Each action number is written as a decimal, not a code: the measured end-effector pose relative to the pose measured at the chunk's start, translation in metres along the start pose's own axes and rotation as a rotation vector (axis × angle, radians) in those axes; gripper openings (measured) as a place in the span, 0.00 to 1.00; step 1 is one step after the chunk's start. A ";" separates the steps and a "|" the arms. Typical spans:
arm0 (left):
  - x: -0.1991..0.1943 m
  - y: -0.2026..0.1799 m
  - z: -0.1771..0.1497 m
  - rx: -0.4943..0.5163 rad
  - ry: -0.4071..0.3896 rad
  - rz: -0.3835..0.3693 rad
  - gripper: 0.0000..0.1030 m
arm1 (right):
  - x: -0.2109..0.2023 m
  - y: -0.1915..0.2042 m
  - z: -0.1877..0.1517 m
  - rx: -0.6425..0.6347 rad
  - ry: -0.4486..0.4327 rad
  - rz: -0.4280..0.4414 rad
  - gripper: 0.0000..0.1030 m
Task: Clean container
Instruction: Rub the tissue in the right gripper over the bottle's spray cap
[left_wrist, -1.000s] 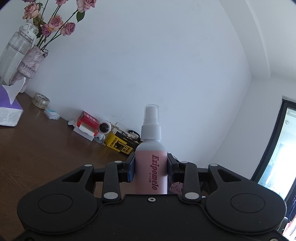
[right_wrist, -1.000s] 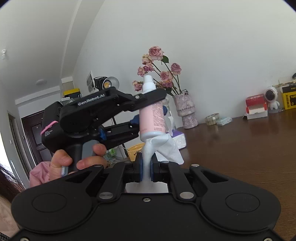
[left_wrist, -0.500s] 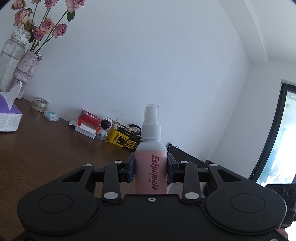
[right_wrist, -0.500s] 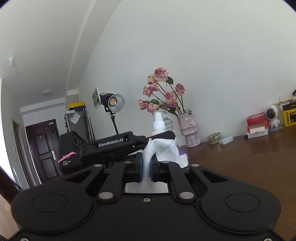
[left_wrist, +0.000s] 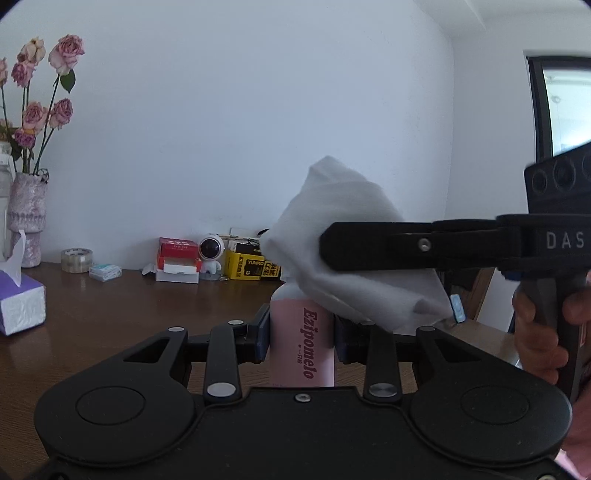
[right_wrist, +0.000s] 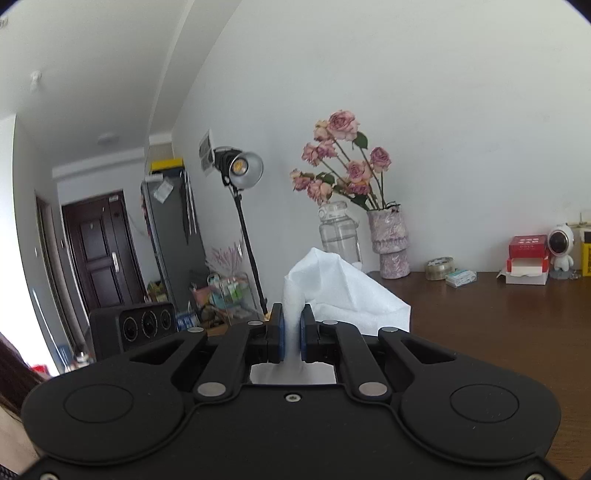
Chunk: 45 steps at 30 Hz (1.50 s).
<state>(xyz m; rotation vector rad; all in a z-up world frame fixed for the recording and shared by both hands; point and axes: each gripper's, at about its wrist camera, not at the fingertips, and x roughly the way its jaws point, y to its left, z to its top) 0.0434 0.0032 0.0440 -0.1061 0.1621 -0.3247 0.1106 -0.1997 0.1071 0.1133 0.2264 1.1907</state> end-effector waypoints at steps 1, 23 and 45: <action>0.000 -0.004 -0.002 0.029 0.005 0.012 0.32 | 0.003 0.004 0.004 -0.044 0.023 -0.018 0.08; 0.018 -0.018 -0.011 0.212 0.107 0.134 0.32 | 0.033 0.074 0.006 -0.495 0.462 -0.196 0.07; 0.018 -0.021 -0.016 0.230 0.133 0.168 0.32 | 0.022 0.099 -0.010 -0.785 0.341 -0.368 0.07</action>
